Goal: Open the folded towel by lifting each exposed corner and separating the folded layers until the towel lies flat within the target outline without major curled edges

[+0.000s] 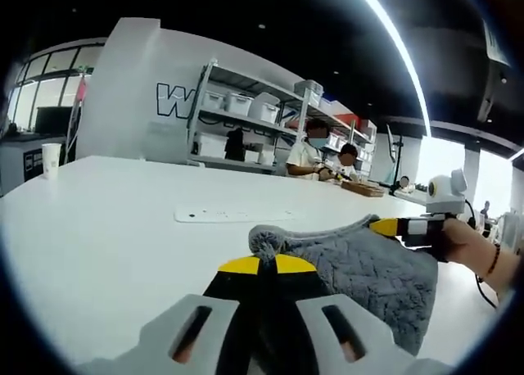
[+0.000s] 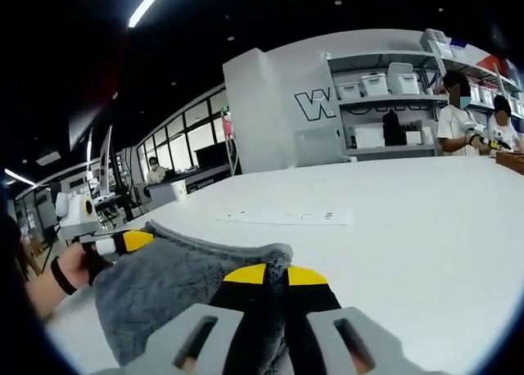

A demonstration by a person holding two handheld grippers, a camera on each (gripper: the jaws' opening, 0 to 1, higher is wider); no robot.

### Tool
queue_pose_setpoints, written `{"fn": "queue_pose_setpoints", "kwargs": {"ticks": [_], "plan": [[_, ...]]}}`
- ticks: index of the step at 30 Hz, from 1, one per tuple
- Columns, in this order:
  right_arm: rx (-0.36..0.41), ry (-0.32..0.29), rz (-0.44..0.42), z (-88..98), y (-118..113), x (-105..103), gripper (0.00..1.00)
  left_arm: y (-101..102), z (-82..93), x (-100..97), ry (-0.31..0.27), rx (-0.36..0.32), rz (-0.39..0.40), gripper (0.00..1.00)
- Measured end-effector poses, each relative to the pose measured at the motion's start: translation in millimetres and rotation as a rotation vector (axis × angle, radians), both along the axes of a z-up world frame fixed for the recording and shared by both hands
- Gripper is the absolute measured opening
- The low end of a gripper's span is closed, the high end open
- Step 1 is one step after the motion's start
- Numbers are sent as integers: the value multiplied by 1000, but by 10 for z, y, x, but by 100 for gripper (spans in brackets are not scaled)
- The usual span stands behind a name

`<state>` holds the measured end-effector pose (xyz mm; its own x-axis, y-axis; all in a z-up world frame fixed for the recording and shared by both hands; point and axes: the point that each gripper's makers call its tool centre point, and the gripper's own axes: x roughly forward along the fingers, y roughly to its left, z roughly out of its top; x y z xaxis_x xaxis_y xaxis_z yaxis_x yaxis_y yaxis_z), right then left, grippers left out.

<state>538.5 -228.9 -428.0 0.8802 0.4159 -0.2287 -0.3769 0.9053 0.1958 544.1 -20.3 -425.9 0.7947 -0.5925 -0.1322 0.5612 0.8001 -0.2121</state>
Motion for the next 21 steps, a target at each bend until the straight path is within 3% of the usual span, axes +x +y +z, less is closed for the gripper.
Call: {"fn": "queue_pose_setpoints", "kwargs": {"ticks": [21], "plan": [[6,-9,-8,64,3,-59,0,-8,19,-65,-1,-8,0,1]]}}
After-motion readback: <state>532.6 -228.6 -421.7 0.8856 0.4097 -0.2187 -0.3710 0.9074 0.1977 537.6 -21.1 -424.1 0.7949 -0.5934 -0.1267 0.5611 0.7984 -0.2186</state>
